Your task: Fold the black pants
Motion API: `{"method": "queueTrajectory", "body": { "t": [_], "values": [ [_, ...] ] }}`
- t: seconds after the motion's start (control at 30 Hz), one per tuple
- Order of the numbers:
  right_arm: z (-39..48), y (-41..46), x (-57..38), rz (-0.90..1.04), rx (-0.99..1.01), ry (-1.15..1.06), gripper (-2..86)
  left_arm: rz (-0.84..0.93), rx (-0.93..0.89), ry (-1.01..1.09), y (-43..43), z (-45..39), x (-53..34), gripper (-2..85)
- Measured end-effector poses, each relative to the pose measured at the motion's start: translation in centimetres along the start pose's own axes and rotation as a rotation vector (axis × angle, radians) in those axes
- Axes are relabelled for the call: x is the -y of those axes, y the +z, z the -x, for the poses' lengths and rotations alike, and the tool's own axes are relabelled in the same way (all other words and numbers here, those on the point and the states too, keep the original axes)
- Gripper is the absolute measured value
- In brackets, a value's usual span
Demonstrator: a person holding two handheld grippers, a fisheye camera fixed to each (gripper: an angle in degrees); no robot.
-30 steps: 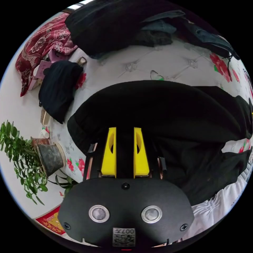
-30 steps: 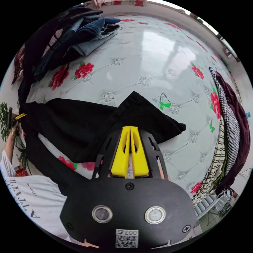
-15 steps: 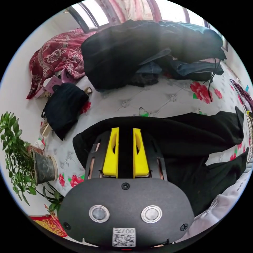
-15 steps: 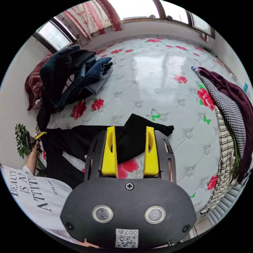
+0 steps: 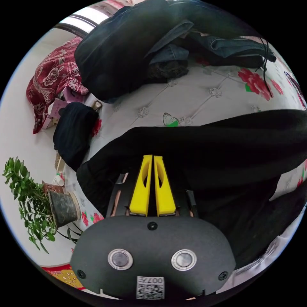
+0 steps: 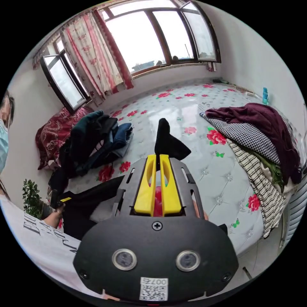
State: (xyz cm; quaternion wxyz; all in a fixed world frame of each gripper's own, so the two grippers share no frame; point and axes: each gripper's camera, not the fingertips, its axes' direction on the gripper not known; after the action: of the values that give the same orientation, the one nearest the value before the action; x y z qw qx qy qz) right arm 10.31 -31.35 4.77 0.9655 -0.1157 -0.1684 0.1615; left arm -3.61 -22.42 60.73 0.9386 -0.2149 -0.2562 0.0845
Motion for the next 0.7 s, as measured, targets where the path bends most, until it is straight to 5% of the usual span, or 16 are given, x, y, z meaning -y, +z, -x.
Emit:
{"method": "queueTrajectory", "body": {
  "t": [0.2, 0.43, 0.7],
  "values": [
    [4.7, 1.4, 6.4, -0.122, -0.137, -0.099, 2.1, -0.050, -0.006, 0.001, -0.8, -1.2, 4.6, -0.9],
    [-0.2, 24.8, 12.4, 0.410, -0.370, -0.067, 4.2, 0.076, -0.118, -0.191, 1.4, 1.9, 8.5, 0.9],
    [1.3, 25.5, 4.8, 0.400, -0.129, -0.359, 2.9, -0.006, 0.031, -0.297, -3.4, 1.5, -3.4, -0.5]
  ]
}}
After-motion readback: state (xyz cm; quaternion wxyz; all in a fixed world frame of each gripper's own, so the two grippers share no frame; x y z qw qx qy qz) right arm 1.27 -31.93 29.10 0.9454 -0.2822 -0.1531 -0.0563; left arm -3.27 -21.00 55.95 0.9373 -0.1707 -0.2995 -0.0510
